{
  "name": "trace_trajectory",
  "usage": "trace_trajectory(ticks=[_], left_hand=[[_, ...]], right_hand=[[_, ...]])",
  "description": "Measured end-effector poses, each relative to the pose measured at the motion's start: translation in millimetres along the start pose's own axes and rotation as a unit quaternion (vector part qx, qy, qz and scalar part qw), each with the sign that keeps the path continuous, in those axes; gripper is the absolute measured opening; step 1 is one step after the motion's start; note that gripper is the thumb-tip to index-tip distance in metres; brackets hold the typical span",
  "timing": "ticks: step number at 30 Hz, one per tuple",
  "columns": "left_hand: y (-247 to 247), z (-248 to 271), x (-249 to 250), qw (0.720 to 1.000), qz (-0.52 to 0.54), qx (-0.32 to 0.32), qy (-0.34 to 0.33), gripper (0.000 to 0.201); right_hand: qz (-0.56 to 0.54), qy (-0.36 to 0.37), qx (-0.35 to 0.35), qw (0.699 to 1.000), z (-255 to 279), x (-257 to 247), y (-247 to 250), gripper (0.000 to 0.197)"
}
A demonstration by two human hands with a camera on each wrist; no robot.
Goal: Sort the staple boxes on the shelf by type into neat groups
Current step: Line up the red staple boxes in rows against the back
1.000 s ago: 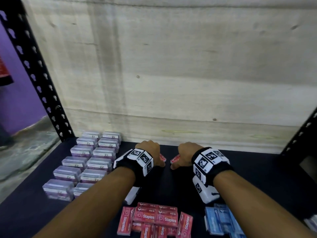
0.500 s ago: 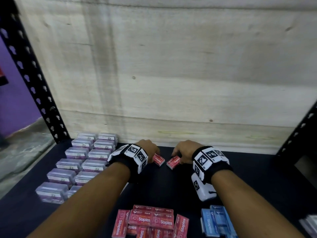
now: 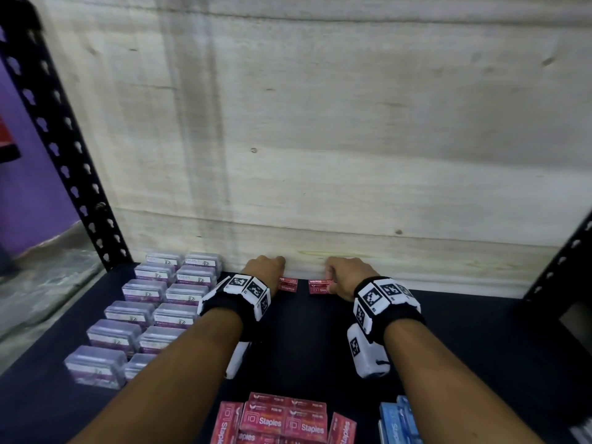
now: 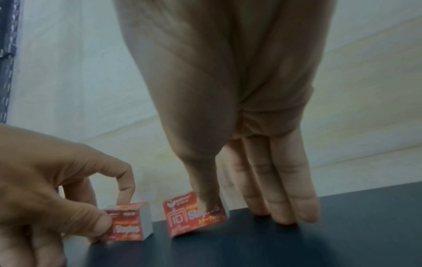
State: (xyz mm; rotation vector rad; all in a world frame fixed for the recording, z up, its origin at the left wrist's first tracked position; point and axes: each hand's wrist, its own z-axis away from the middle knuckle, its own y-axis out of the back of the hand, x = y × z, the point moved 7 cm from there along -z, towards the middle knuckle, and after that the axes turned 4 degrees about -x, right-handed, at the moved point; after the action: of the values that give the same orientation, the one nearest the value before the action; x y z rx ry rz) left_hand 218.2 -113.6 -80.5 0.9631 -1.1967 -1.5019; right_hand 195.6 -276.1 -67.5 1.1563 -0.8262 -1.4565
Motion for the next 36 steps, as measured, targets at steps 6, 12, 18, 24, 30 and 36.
trace_trajectory(ticks=[6, 12, 18, 24, 30, 36], left_hand=[[1.8, -4.2, -4.3, 1.000, 0.025, 0.007, 0.000, 0.032], [2.3, -8.4, -1.8, 0.999, 0.030, 0.012, -0.005, 0.034], [1.0, -8.7, -2.4, 0.999, 0.030, 0.023, -0.005, 0.032], [0.2, -9.7, -2.5, 0.999, 0.028, 0.023, -0.003, 0.034], [0.4, -8.9, 0.6, 1.000, 0.020, 0.020, -0.006, 0.035], [-0.7, -8.9, -0.5, 1.000, 0.019, 0.009, 0.006, 0.041]], right_hand=[[0.042, 0.003, 0.022, 0.999, -7.9, -7.5, -2.3, 0.029], [0.068, 0.003, 0.032, 0.997, -13.9, -13.8, -10.7, 0.029], [0.083, -0.003, 0.042, 0.996, -17.3, -13.8, -12.8, 0.031], [0.078, -0.014, 0.046, 0.996, -17.6, -13.5, -13.2, 0.032], [0.068, -0.013, 0.043, 0.997, -16.4, -13.1, -12.5, 0.033], [0.048, 0.007, 0.043, 0.998, -7.6, -14.1, -9.1, 0.042]])
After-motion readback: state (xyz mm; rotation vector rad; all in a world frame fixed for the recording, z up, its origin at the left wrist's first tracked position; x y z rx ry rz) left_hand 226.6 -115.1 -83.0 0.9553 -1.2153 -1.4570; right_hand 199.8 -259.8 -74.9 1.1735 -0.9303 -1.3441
